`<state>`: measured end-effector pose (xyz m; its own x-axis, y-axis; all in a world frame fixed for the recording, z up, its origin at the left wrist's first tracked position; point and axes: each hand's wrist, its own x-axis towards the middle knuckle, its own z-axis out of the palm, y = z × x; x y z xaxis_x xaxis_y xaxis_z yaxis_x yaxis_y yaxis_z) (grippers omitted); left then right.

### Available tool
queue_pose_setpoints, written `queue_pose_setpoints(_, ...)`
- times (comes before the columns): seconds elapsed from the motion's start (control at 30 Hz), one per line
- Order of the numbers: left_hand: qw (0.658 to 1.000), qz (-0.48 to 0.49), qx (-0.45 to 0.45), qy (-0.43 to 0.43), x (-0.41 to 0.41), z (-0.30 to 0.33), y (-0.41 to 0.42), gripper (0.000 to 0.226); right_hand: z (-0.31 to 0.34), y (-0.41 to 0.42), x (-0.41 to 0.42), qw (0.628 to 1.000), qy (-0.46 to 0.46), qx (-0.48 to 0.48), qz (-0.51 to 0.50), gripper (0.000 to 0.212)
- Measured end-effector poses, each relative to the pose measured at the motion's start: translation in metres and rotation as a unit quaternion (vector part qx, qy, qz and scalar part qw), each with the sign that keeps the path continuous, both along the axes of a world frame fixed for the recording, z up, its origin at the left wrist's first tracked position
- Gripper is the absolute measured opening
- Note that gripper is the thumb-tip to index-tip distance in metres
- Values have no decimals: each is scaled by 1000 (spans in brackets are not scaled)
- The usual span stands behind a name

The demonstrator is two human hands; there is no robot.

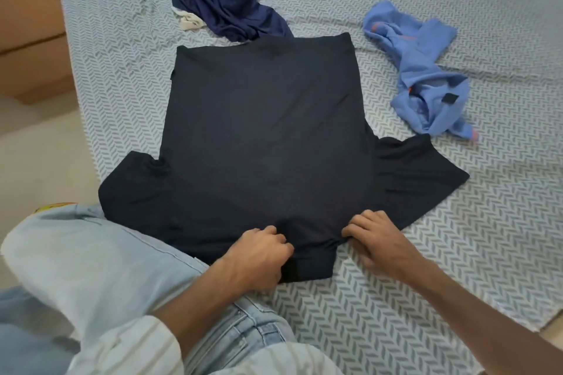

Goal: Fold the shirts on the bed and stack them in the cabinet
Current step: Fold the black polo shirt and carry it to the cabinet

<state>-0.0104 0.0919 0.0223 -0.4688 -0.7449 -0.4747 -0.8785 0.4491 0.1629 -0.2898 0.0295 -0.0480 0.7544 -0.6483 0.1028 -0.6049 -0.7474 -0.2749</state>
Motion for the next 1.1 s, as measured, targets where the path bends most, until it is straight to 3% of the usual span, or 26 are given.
queue_pose_setpoints(0.07,999,24,35,20,2,-1,0,5,3,1,0,999,-15,34,4,16)
queue_pose_setpoints(0.23,994,36,101,29,3,-4,-7,10,17,-2,3,995,-13,98,11,10)
queue_pose_setpoints(0.33,994,45,62,74,-11,-4,-20,15,18,-20,-16,976,-105,63,-180,23)
queue_pose_setpoints(0.37,994,40,33,95,-19,-6,-25,20,18,-28,-28,945,-137,51,-294,25)
queue_pose_setpoints(0.47,989,26,-26,144,-46,-9,-41,37,23,-60,-65,780,-151,100,-599,44)
queue_pose_setpoints(0.53,988,33,-18,148,-61,-13,-48,45,29,-81,-84,673,-142,170,-706,60)
queue_pose_setpoints(0.57,989,42,2,145,-67,-15,-50,48,31,-91,-90,636,-145,193,-733,63)
queue_pose_setpoints(0.63,985,67,50,149,-72,-21,-54,50,31,-107,-96,603,-172,218,-747,58)
queue_pose_setpoints(0.7,974,104,90,182,-69,-23,-57,50,32,-118,-94,595,-226,227,-737,40)
queue_pose_setpoints(0.77,946,176,129,240,-62,-23,-61,43,38,-123,-84,582,-280,227,-729,25)
queue_pose_setpoints(0.83,868,306,198,336,-51,-22,-64,32,54,-122,-62,608,-303,192,-708,23)
queue_pose_setpoints(0.9,729,438,269,453,-42,-19,-68,25,73,-113,-27,675,-306,139,-657,22)
queue_pose_setpoints(1.0,506,575,321,558,-21,-13,-79,48,96,-92,44,792,-305,78,-523,14)
queue_pose_setpoints(1.1,395,617,330,596,3,-13,-87,71,94,-66,111,905,-263,67,-327,13)
